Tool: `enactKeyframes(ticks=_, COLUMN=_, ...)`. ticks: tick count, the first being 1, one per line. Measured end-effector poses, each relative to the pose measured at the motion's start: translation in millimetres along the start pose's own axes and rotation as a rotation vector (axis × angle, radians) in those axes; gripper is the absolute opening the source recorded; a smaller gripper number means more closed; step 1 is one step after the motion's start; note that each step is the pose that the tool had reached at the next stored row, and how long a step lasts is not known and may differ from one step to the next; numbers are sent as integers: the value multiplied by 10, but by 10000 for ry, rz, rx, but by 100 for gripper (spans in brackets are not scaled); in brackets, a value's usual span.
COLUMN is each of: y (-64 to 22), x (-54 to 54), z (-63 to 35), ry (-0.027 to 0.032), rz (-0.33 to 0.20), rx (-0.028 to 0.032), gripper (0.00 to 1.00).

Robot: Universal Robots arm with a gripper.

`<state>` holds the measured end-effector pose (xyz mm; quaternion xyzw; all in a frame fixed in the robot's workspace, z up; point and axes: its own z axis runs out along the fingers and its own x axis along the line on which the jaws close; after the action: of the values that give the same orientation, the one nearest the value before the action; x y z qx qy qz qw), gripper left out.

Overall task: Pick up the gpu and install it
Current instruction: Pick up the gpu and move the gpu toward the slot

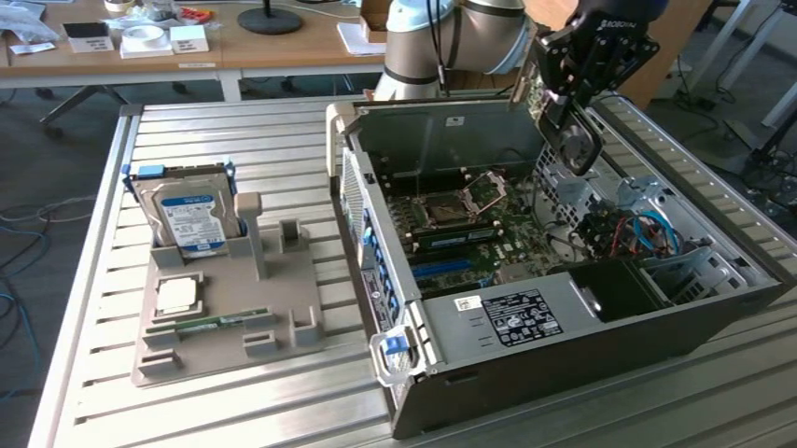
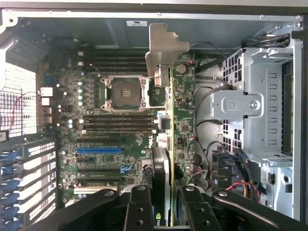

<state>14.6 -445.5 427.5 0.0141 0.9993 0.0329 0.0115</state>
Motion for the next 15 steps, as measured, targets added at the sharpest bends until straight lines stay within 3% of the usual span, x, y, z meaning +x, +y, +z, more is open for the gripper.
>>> enactKeyframes(ticks=6, y=2, x=-70, z=2, ry=0, rz=1, rx=0, gripper=27)
enactKeyframes(ticks=15, y=2, x=-74, z=1, ry=0, rz=1, rx=1, gripper=27)
